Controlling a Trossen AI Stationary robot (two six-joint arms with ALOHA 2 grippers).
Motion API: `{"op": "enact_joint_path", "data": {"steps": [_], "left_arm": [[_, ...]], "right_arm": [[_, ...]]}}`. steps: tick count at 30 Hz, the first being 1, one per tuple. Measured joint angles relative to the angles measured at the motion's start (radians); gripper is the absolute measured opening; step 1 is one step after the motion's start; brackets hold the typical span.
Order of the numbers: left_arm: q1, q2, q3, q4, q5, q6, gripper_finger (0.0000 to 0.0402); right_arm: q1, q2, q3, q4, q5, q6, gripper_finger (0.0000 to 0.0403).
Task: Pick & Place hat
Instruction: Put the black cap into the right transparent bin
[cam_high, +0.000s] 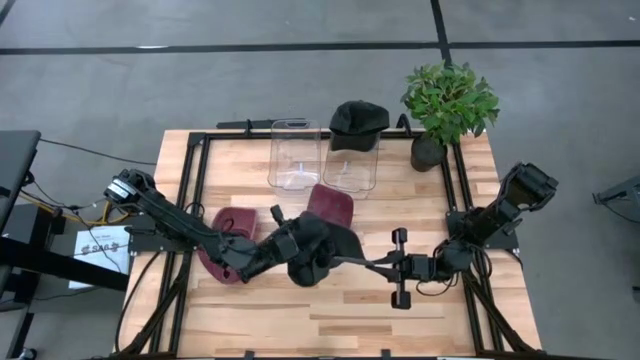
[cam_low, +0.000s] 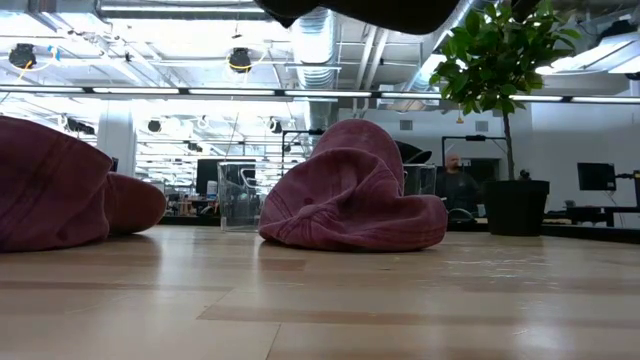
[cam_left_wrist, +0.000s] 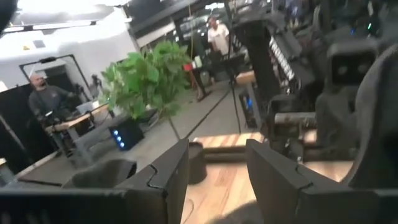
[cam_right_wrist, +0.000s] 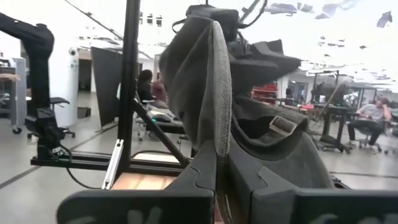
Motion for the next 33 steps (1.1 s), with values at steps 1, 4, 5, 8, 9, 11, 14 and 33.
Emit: {"op": "enact_joint_path", "data": {"steps": [1, 4, 5, 8, 9, 11, 14, 33], "left_arm": [[-0.005, 0.0, 0.0, -0.004, -0.013, 0.0, 0.0156], [-0.031, -0.015, 0.0, -0.008, -0.041, 0.05, 0.0156], [-0.043, -0.026, 0.0, -0.008, -0.057, 0.085, 0.0156], [-0.08, -0.081, 0.0, -0.006, -0.133, 0.196, 0.0156], [-0.087, -0.103, 0.0, -0.006, -0.157, 0.222, 0.0156], [-0.097, -0.145, 0.0, -0.005, -0.189, 0.248, 0.0156], [-0.093, -0.201, 0.0, -0.005, -0.207, 0.283, 0.0156], [-0.005, -0.186, 0.0, -0.021, -0.462, 0.463, 0.0156]], "right_arm": [[0.003, 0.0, 0.0, 0.002, 0.0, -0.006, 0.0003], [0.022, 0.0, 0.0, 0.002, 0.037, -0.03, 0.0003], [0.028, 0.0, 0.0, 0.002, 0.053, -0.039, 0.0003], [0.042, 0.0, 0.0, 0.003, 0.066, -0.055, 0.0003], [0.045, 0.0, 0.0, 0.004, 0.068, -0.06, 0.0003], [0.045, 0.0, 0.0, 0.005, 0.068, -0.063, 0.0003], [0.044, 0.0, 0.0, 0.005, 0.054, -0.063, 0.0003], [0.046, 0.0, 0.0, 0.012, 0.002, -0.07, 0.0003]]}}
